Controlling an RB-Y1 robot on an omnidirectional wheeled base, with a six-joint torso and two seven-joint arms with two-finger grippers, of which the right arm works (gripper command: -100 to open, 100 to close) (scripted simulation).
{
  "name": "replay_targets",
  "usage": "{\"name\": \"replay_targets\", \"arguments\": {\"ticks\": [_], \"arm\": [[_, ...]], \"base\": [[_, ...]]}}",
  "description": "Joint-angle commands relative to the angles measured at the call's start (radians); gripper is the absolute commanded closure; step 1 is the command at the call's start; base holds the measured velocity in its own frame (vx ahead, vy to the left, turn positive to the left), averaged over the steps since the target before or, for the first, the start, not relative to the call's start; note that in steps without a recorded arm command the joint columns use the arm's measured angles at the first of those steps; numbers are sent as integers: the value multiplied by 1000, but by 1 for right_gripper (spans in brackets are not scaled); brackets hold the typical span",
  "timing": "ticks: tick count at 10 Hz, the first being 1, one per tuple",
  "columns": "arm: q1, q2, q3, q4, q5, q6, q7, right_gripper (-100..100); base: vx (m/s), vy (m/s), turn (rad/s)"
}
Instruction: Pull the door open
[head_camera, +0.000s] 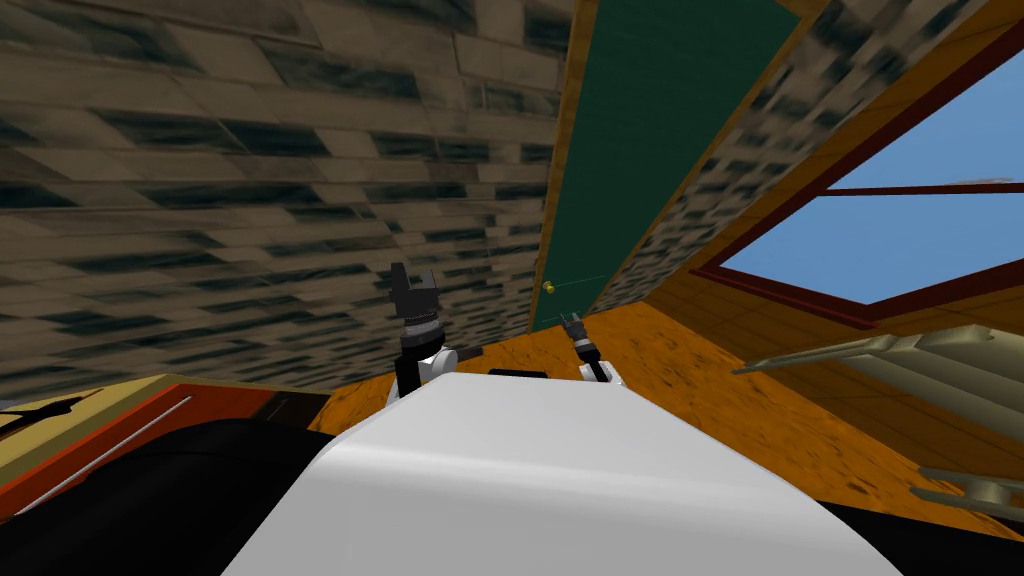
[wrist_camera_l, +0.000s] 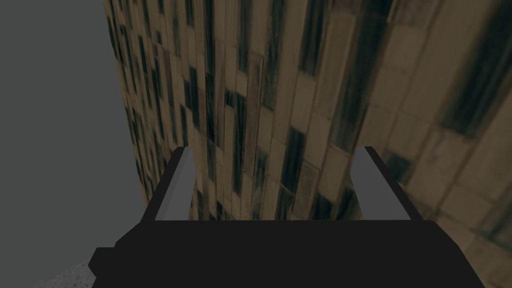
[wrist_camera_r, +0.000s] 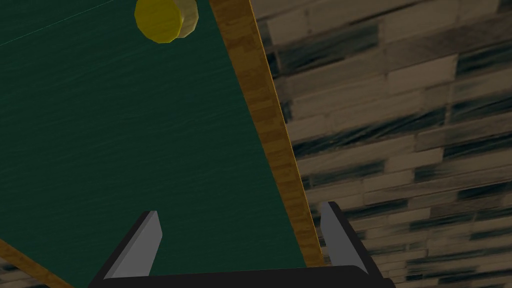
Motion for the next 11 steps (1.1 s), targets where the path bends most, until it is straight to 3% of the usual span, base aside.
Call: {"name": "replay_targets", "arguments": {"ticks": [1, 5, 11], "arm": [[-6, -1, -4, 28, 6, -13, 21, -100], [-30, -7, -13, 105, 30, -39, 75, -100], [-79, -17, -33, 266, 80, -93, 188, -100]], "base": [[103, -31, 12], [76, -32, 16], [126, -54, 24]]}}
